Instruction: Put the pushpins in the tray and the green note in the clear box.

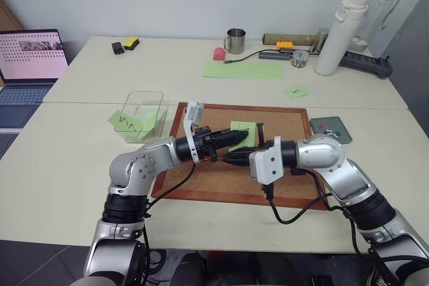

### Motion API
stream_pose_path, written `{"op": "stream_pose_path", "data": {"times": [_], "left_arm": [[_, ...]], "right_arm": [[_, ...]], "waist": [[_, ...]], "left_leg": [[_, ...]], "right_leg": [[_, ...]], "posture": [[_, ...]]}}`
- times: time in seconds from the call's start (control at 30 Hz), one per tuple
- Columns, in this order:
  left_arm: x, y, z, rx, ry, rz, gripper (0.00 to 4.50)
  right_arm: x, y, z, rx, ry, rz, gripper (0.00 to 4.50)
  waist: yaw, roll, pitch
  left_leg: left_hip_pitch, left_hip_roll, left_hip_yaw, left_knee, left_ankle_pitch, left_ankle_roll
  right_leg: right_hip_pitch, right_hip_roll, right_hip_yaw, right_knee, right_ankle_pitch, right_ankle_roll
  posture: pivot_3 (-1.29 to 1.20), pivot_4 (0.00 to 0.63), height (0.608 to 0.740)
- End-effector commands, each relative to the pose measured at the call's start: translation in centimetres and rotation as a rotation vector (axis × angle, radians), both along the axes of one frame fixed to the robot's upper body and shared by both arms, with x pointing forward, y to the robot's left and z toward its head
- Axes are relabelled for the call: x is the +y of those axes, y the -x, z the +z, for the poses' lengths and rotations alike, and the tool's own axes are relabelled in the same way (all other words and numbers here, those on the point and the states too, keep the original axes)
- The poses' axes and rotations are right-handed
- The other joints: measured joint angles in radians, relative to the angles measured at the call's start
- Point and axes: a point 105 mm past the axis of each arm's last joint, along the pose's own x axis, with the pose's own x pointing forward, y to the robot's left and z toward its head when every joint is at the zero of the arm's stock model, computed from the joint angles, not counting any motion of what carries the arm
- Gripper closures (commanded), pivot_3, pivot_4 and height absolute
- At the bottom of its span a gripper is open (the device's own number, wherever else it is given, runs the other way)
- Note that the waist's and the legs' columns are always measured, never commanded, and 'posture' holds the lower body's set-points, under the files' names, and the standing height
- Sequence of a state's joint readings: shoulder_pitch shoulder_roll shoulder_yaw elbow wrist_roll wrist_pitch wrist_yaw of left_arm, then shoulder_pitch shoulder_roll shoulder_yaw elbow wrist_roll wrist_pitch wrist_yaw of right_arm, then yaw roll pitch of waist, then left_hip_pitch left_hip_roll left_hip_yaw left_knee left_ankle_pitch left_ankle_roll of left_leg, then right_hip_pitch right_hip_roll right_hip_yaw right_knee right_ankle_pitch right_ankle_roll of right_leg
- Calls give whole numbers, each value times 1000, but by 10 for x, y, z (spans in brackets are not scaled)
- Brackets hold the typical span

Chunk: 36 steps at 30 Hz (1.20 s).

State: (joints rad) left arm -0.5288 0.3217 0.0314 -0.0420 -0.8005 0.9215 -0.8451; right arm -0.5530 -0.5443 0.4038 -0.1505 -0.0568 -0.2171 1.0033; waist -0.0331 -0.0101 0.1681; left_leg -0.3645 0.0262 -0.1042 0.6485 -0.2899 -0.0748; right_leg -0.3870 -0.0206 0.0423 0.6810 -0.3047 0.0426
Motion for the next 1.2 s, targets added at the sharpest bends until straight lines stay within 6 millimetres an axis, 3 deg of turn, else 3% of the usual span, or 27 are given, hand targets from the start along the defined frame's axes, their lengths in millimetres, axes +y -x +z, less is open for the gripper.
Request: {"op": "stream_pose_path", "data": {"times": [0.03,0.2,0.47,0.67,0.87,0.97,1.13,1.2], "left_arm": [[-2,4,8,-61,4,-30,4446],[0,-1,7,-87,-15,0,4446],[13,-26,-14,-206,-201,134,4446],[10,-34,-17,-291,-251,137,4446],[1,-40,-7,-378,-253,131,4446],[-6,-38,5,-515,-290,112,4446],[-24,-31,22,-732,-336,65,4446],[-33,-26,27,-788,-333,42,4446]], "right_arm": [[-1,-1,11,-49,-11,13,4500],[-3,-4,13,-62,-13,0,4500],[-14,-3,25,-78,-62,-62,4500],[-21,-1,32,-46,-128,-130,4500],[-35,-5,42,47,-267,-266,4500],[-75,-33,49,200,-493,-544,4500],[-168,-72,33,282,-657,-1016,4500],[-195,-80,23,330,-704,-1135,4500]], "waist": [[0,0,0],[0,0,0],[1,0,0],[2,0,0],[1,0,0],[2,0,0],[5,0,0],[5,0,0]], "left_leg": [[0,0,0,0,0,0],[0,0,0,0,0,0],[0,0,0,0,0,0],[0,0,0,0,0,0],[-1,0,0,0,0,0],[-1,0,0,0,0,0],[-1,-1,1,0,0,0],[-1,-1,2,-1,-1,1]], "right_leg": [[0,0,0,0,0,0],[0,0,0,0,0,0],[0,0,0,0,0,0],[0,0,0,0,0,0],[0,0,0,0,0,0],[0,0,0,0,0,0],[0,-1,1,0,0,0],[0,-1,1,0,0,0]], "posture": [[0,150,740],[0,150,740],[0,150,740],[0,150,740],[0,150,740],[0,150,740],[0,150,740],[0,150,740]]}}
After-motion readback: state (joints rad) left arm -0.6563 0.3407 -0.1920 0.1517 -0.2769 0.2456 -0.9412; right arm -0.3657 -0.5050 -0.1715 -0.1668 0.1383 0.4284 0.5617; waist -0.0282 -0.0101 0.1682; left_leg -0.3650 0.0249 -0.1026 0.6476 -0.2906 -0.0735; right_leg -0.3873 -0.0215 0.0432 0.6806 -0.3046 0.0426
